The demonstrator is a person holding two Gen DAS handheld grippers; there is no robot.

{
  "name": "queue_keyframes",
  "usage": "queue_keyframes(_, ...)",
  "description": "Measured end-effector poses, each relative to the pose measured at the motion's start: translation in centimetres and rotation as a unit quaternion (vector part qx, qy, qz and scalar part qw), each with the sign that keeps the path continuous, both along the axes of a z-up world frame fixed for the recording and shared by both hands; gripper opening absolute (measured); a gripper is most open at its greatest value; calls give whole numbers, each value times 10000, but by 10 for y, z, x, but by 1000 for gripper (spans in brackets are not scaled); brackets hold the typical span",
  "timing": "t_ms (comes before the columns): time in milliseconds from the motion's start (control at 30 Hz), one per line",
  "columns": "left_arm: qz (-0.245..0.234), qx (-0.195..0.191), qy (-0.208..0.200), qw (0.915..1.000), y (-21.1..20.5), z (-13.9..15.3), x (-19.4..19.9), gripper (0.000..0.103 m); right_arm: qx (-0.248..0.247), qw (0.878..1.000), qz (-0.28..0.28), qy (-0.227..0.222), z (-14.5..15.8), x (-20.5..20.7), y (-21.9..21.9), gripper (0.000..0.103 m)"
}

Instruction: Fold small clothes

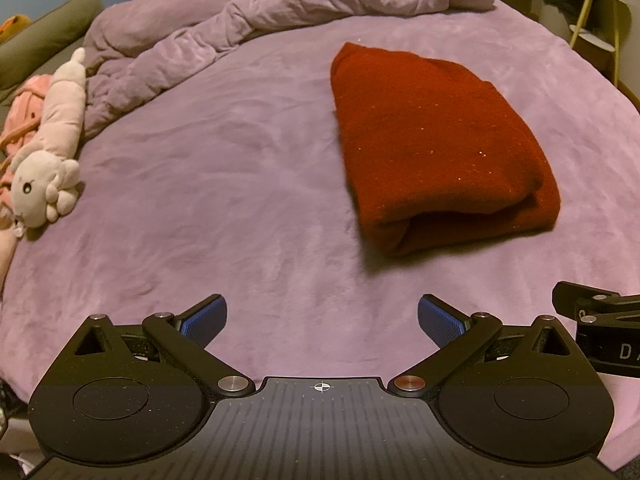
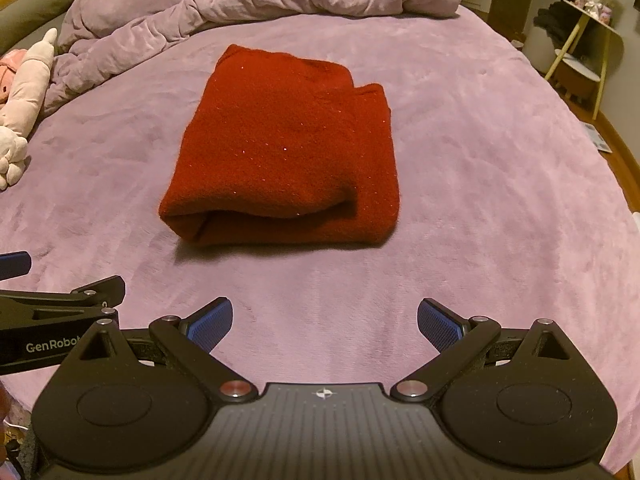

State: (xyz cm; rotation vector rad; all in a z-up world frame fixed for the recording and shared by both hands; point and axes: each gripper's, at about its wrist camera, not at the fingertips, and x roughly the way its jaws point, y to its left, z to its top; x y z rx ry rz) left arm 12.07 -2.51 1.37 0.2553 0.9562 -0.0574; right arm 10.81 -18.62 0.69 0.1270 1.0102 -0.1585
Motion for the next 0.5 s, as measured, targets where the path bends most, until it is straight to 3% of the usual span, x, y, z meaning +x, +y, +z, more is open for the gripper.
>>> queue_keyframes(500, -7, 14, 15, 10000, 2, 2, 0, 103, -4, 10000, 34, -28, 3, 0, 2, 99)
